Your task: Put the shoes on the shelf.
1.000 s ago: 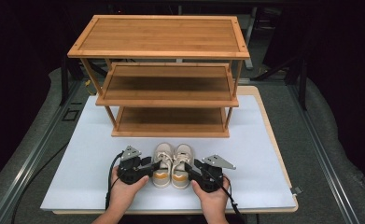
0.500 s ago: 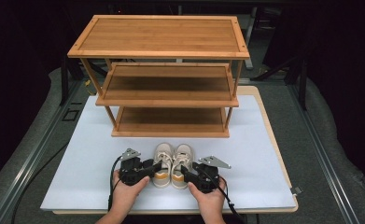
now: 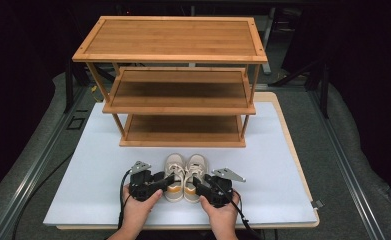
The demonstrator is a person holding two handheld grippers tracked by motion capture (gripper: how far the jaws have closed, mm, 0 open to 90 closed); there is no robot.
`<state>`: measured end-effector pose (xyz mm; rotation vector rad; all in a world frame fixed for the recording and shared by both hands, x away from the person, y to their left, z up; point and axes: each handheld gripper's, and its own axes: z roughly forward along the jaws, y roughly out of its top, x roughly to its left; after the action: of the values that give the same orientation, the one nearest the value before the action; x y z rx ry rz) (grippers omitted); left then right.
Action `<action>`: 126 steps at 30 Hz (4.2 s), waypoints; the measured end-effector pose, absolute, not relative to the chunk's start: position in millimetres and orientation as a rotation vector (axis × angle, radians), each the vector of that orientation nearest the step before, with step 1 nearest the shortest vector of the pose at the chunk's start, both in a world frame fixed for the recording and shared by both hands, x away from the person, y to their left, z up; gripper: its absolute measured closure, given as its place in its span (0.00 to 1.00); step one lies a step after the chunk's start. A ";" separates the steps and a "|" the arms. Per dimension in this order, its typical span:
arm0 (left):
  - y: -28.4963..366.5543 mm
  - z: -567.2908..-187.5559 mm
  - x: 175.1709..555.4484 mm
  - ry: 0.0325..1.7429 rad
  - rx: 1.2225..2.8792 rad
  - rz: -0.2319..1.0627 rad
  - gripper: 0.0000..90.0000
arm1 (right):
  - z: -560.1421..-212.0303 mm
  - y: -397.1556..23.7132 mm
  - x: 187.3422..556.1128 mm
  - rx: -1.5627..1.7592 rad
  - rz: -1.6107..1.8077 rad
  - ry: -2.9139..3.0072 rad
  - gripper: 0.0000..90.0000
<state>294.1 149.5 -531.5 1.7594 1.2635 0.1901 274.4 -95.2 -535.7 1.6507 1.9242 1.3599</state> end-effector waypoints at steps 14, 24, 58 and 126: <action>145.2 -532.6 292.5 1.283 1.722 0.211 0.54 | -536.7 -93.8 273.3 1.667 1.360 1.903 0.56; 134.8 -530.4 289.6 1.346 1.709 0.290 0.62 | -537.8 -89.7 269.7 1.720 1.360 1.828 0.62; 137.8 -522.3 290.0 1.327 1.653 0.288 0.66 | -528.3 -89.6 270.3 1.737 1.403 1.761 0.67; 147.2 -378.5 303.8 1.200 1.592 0.368 0.66 | -381.4 -84.4 285.6 1.548 1.470 1.714 0.67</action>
<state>303.8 147.2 -378.5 1.5915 1.1997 0.3680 285.6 -84.4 -381.4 1.5483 1.7144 1.4702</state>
